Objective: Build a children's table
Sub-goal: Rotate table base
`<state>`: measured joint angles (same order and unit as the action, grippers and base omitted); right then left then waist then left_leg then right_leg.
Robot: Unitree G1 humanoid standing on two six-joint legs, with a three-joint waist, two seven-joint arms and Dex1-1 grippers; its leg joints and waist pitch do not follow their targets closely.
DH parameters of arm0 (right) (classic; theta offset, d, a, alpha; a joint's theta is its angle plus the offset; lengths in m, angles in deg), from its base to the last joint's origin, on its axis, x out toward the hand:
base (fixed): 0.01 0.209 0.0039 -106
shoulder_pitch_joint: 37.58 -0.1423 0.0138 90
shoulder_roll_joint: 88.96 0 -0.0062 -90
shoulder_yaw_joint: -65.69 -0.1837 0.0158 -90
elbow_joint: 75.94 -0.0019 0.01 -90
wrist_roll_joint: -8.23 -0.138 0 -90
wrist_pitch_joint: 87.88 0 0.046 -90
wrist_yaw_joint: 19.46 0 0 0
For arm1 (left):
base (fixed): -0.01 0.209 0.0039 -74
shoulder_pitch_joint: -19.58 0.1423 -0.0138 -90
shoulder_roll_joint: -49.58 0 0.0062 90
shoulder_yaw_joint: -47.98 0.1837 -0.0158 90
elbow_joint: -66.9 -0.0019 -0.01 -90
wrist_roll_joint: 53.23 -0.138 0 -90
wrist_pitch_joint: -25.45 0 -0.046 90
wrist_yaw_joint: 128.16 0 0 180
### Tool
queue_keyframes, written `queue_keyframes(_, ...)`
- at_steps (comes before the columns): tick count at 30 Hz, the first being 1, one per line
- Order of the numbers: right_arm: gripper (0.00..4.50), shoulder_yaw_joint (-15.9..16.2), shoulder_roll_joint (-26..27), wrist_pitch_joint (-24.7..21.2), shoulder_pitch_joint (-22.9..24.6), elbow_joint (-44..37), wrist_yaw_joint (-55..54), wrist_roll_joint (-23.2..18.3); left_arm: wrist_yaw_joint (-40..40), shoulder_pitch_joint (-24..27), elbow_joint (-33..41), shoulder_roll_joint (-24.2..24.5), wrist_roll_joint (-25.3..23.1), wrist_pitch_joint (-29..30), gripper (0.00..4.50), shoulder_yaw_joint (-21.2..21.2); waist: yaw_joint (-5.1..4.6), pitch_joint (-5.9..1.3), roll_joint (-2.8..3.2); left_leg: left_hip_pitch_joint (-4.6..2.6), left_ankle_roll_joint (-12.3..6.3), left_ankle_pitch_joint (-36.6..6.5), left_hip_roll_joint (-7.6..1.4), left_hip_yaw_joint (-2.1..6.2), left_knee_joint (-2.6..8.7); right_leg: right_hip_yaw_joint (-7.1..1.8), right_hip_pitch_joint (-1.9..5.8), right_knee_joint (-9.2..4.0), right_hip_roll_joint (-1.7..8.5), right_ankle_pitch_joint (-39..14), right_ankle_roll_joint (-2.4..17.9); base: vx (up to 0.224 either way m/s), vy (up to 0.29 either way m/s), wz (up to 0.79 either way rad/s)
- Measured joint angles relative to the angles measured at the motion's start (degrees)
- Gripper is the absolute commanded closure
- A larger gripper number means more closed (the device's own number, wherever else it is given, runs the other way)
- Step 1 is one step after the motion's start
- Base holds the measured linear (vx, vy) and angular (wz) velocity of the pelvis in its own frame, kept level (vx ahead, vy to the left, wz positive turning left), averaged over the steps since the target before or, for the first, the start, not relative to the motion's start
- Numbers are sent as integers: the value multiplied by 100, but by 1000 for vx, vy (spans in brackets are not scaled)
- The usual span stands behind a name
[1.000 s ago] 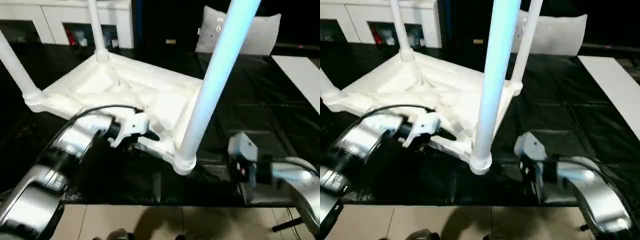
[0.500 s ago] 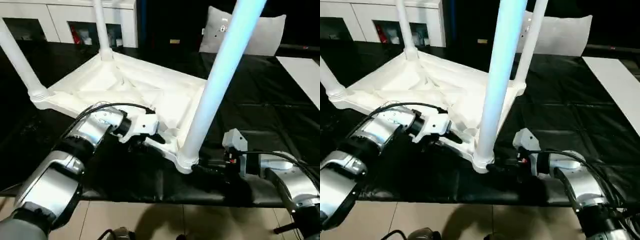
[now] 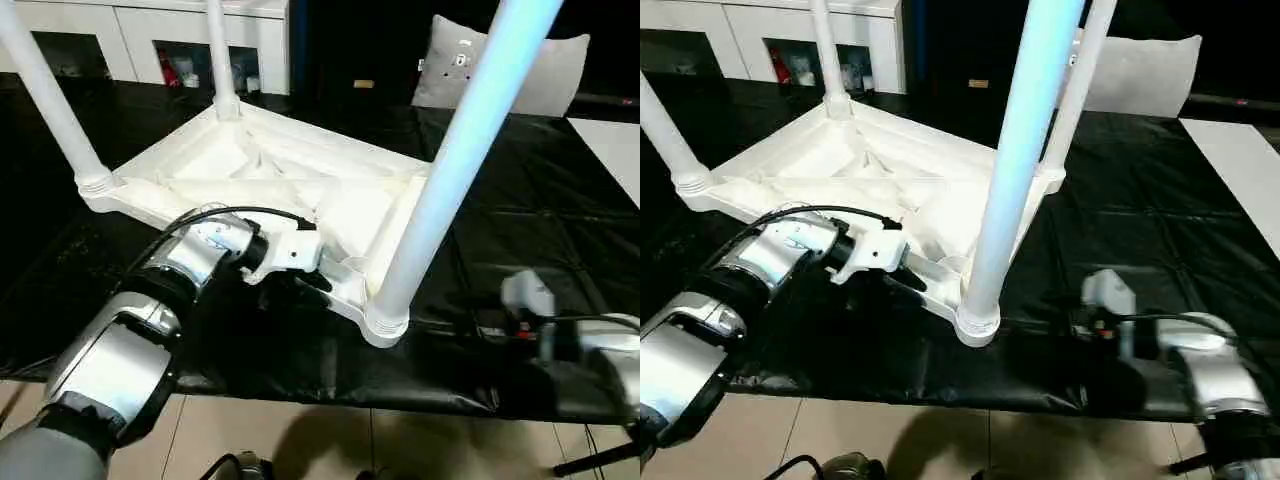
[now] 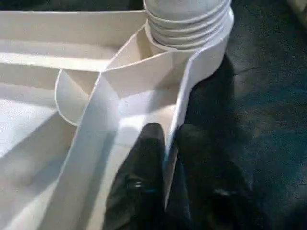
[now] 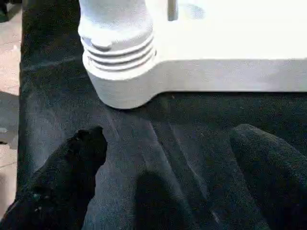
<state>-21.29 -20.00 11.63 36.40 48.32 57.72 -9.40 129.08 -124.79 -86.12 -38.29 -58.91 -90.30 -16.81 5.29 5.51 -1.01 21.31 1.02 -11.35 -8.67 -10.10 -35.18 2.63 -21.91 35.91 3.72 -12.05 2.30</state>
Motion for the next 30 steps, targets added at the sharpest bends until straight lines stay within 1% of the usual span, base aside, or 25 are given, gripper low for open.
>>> queue_keyframes(1, 0, -46, -56, 44, -45, 84, 105, -34, -16, -13, -37, -52, -45, -40, 409, 0, 2, 1, 3, 2, 0, 0, 0, 0, 0, 0, -1, -1, 1, 0, 0, 0, 0, 0)
queue_keyframes(3, 0, -126, -173, 156, -81, 139, 208, -68, -2, -38, -53, -78, -98, -137, 414, 3, 3, 0, 4, 3, -1, 0, -1, -1, 0, 1, 0, -5, 1, 0, 0, 0, 0, 0)
queue_keyframes(6, 0, -232, -251, 261, 290, -328, 233, -114, 0, -85, -151, -113, -172, -245, 442, 3, 17, -2, 6, 3, -1, 0, -8, 0, 5, 5, 3, -18, -5, 0, 0, 0, 0, 0)
queue_keyframes(8, 0, -232, -246, 306, 365, -374, 299, -131, 14, -145, -207, -115, -230, -311, 444, 35, 16, -3, 17, 5, -1, 0, -8, -3, 5, 4, 2, -20, -3, 1, 0, 0, 0, 0)
queue_keyframes(10, 0, -250, -264, 441, 416, -374, 378, -152, 7, -210, -268, -127, -322, -363, 447, 61, 5, -4, 19, 2, -1, 0, -8, -7, 5, 5, 3, -21, -1, 1, 0, 0, 0, 0)
queue_keyframes(11, 0, -276, -284, 438, 493, -460, 395, -169, -7, -223, -302, -136, -336, -399, 447, 63, 2, -4, 19, 2, -1, 0, -9, -8, 5, 6, 2, -21, 0, 1, 0, 0, 0, 0)
queue_keyframes(12, 0, -310, -360, 383, 780, -844, 395, -238, -45, -242, -317, -170, -385, -468, 447, 88, 12, -3, 19, -1, -1, 1, -10, -8, 14, 10, 8, -32, 0, 1, -2, 0, 0, 0)
queue_keyframes(14, 0, -381, -487, 106, 1371, -1812, 287, -371, -125, -265, -336, -193, -485, -606, 447, 152, 58, -4, 20, -10, 0, 1, -15, -9, 40, 14, 21, -65, -2, 5, -13, 0, 0, 0)
queue_keyframes(15, 0, -385, -514, -15, 1549, -2218, 244, -453, -193, -273, -349, -187, -539, -658, 447, 165, 68, -4, 20, -26, 0, 1, -16, -12, 58, 15, 35, -84, -4, 8, -19, 0, 0, 0)
queue_keyframes(16, 0, -438, -543, -196, 1734, -2742, 123, -544, -315, -301, -387, -196, -594, -641, 447, 169, 53, -4, 20, -36, 0, 1, -18, -19, 65, 14, 42, -93, -2, 8, -22, 0, 0, 0)
queue_keyframes(17, 0, -480, -551, -290, 1825, -3047, 49, -624, -392, -323, -430, -200, -601, -598, 447, 168, 40, -4, 20, -37, 0, 1, -18, -21, 66, 14, 41, -94, -1, 7, -25, 0, 0, 0)
queue_keyframes(18, 0, -494, -571, -463, 1845, -3372, -78, -711, -480, -359, -462, -200, -624, -508, 447, 163, 8, -3, 18, -37, 1, 2, -18, -21, 65, 14, 39, -96, -1, 2, -33, 0, 0, 0)
queue_keyframes(19, 0, -484, -576, -727, 1750, -3571, -219, -749, -505, -379, -482, -191, -632, -437, 447, 149, -25, -3, 17, -36, 2, 2, -18, -21, 65, 13, 36, -98, -1, -3, -42, 0, 0, 0)
queue_keyframes(20, 0, -487, -577, -884, 1621, -3724, -332, -777, -529, -395, -484, -192, -641, -399, 447, 141, -43, -4, 19, -36, 2, 3, -18, -26, 66, 13, 31, -99, 2, -9, -52, 0, 0, 0)
queue_keyframes(21, 0, -464, -572, -1226, 1362, -3923, -544, -805, -522, -400, -500, -195, -632, -311, 447, 93, -69, -4, 19, -35, 5, 5, -18, -28, 65, 13, 25, -99, 3, -10, -54, 0, 0, 0)
queue_keyframes(22, 0, -469, -572, -1353, 1201, -4051, -646, -857, -524, -405, -500, -211, -631, -274, 447, 76, -66, -4, 19, -30, 7, 6, -18, -29, 67, 13, 17, -99, 4, -10, -54, 0, 0, 0)
queue_keyframes(24, 0, -427, -504, -1939, 752, -4356, -1083, -899, -501, -400, -540, -276, -525, 3, 447, -39, -49, -3, 18, -31, 10, 8, -18, -30, 69, 12, 16, -96, 4, 7, -27, 0, 0, 0)
queue_keyframes(25, 0, -419, -461, -2160, 627, -4481, -1257, -895, -511, -402, -535, -323, -506, 186, 447, -108, -32, -4, 15, -30, 14, 11, -18, -31, 73, 12, 14, -96, 4, 12, -21, 0, 0, 0)
queue_keyframes(27, 0, -415, -447, -2480, 602, -4644, -1545, -908, -526, -401, -550, -327, -362, 521, 447, -273, -18, -3, 7, -25, 15, 10, -19, -32, 76, 13, 9, -95, 4, 13, -21, 0, 0, 0)
queue_keyframes(30, 0, -414, -439, -2696, 688, -4826, -1725, -940, -644, -402, -565, -359, -212, 858, 447, -436, -17, -3, 7, -24, 14, 8, -20, -44, 95, 15, 0, -96, 8, 14, -21, 0, 0, 0)
